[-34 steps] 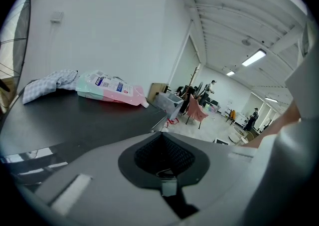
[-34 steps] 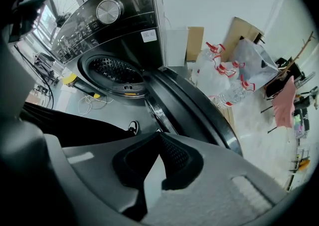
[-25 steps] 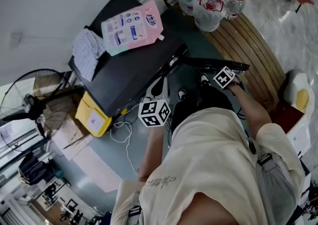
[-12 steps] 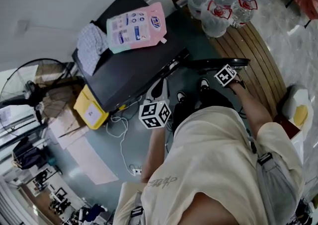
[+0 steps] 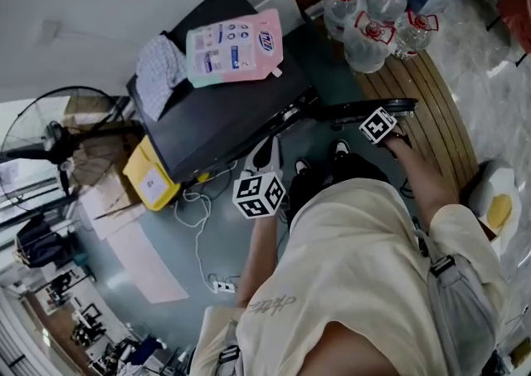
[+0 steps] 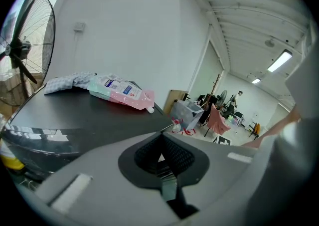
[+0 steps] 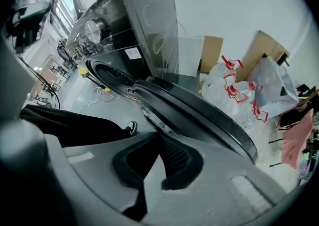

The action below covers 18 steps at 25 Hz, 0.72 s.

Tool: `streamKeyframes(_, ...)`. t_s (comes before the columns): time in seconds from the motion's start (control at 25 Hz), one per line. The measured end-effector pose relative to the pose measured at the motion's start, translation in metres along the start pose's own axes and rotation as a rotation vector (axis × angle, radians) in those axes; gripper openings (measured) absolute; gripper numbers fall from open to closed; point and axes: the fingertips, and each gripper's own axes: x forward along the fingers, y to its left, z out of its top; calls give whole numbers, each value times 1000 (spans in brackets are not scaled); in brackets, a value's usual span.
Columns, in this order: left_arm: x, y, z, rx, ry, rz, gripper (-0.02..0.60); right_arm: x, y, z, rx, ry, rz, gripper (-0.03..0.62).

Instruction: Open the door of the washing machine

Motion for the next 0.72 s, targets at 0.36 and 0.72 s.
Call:
streamKeyframes(0.36,-8,2,-5,-10,18,18,17,-6,14,-4,72,-15,26,2)
streamKeyframes(0.72,-24,13,0,-10,-9,4,18,-45,56,44,148,-234,97,2)
